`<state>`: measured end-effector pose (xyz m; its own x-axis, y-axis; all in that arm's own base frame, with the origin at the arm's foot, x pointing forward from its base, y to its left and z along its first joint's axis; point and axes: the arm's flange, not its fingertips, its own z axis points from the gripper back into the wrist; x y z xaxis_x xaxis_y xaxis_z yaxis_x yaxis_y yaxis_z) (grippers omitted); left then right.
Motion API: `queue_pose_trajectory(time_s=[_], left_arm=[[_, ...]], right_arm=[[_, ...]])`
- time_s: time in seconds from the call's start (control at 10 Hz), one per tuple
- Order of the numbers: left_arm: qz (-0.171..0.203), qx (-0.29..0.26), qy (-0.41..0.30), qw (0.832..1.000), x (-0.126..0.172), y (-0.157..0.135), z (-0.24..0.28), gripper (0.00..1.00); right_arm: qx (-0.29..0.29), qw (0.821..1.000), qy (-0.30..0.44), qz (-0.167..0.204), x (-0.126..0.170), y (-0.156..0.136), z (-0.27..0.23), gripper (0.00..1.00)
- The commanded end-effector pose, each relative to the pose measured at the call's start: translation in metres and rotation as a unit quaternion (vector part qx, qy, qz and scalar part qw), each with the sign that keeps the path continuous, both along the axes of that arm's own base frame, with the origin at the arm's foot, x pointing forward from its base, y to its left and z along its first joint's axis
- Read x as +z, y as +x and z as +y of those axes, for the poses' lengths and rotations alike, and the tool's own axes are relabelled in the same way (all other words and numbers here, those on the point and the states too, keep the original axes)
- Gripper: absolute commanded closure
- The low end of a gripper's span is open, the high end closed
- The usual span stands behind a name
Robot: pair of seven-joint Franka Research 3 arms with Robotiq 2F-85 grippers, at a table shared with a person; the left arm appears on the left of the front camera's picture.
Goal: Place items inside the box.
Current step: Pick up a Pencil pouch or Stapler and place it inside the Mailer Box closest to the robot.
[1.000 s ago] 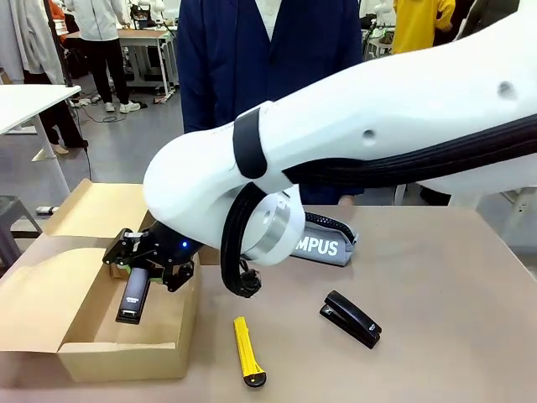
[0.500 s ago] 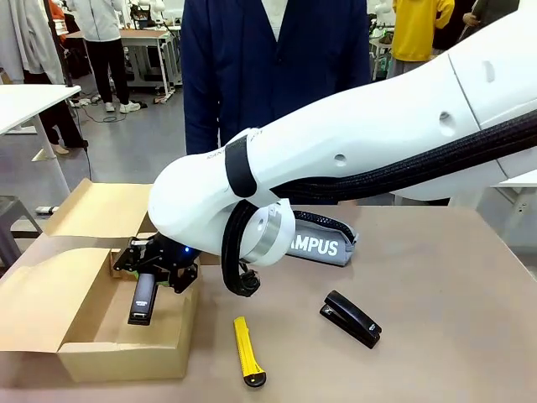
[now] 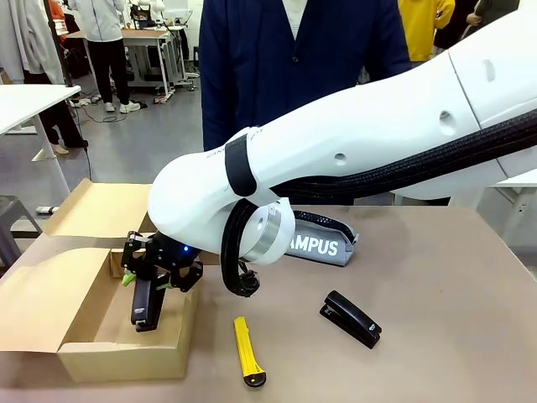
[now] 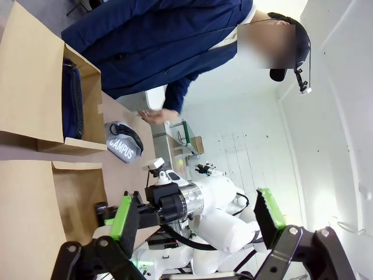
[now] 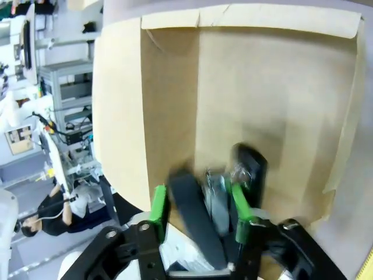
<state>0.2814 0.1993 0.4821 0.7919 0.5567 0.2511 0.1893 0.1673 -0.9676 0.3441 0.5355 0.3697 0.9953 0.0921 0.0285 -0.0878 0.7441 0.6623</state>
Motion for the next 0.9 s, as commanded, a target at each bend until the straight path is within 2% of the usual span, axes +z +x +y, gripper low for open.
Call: queue_pose_trajectory(time_s=[0.0,0.1,0.4,0.5,0.6,0.7,0.8], left_arm=[[-0.008,-0.002,-0.001,1.0,0.002,-0.001,-0.001,0.0],[-0.008,-0.002,-0.001,1.0,0.002,-0.001,-0.001,0.0],[-0.008,-0.002,-0.001,1.0,0.002,-0.001,-0.001,0.0],[-0.008,-0.002,-0.001,1.0,0.002,-0.001,-0.001,0.0],[-0.008,-0.002,-0.001,1.0,0.002,-0.001,-0.001,0.0],[-0.008,-0.002,-0.001,1.0,0.002,-0.001,-0.001,0.0],[-0.008,-0.002,-0.001,1.0,0.002,-0.001,-0.001,0.0]], right_arm=[[-0.011,1.0,-0.013,0.004,0.009,0.003,0.009,0.12],[-0.015,1.0,-0.008,0.003,0.01,0.004,0.01,0.02],[-0.021,1.0,-0.005,0.003,0.009,0.006,0.008,0.0],[-0.01,1.0,0.0,0.024,0.009,0.005,0.007,0.0],[0.051,0.987,0.064,0.138,0.015,-0.001,0.007,0.0],[0.011,0.993,0.046,0.112,0.016,0.004,0.002,0.0],[0.005,0.993,0.044,0.111,0.016,0.005,-0.001,0.0]])
